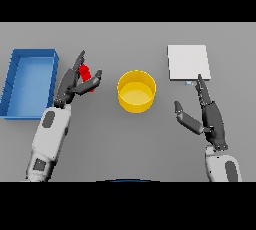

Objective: Pick up the red beaker and tilt it to pour out 1 green nut into yellow bowl. Pick up the yellow bowl and place it on the metallic measuring scale.

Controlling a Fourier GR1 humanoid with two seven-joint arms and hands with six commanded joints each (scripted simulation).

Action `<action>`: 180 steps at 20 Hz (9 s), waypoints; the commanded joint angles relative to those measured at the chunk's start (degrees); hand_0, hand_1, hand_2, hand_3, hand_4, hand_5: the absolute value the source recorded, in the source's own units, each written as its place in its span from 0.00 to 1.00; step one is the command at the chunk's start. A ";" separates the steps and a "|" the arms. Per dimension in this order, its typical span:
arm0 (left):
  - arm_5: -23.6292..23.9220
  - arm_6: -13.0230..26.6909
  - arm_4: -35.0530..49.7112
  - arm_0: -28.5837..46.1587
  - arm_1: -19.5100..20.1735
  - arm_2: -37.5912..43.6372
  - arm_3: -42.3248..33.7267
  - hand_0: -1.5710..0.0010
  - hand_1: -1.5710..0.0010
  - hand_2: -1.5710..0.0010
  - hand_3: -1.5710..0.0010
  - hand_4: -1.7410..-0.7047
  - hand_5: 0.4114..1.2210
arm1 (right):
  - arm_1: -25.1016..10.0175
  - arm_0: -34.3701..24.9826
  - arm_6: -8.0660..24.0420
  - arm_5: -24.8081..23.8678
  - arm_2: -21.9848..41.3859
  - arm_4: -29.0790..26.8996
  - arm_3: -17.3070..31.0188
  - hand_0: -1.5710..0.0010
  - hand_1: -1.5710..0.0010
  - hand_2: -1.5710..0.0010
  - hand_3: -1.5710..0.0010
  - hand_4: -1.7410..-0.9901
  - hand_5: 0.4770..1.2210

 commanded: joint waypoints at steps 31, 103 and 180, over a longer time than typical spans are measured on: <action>4.31 2.87 -11.57 -8.38 5.25 -12.62 -5.29 0.01 0.01 0.01 0.01 0.01 0.87 | -0.30 -1.47 -1.08 -1.33 1.09 3.62 1.30 1.00 1.00 1.00 1.00 0.66 0.29; 2.19 4.29 -2.67 -62.08 30.77 -35.41 57.12 0.00 0.00 0.00 0.03 0.00 1.00 | 1.07 -2.58 -3.43 -0.37 1.38 1.39 2.08 1.00 1.00 1.00 1.00 0.85 0.22; 14.52 20.66 32.82 -6.64 48.02 -34.06 -4.76 1.00 1.00 1.00 1.00 0.99 0.34 | -15.95 -46.19 -7.94 28.33 36.70 42.64 33.08 1.00 1.00 1.00 1.00 0.59 0.37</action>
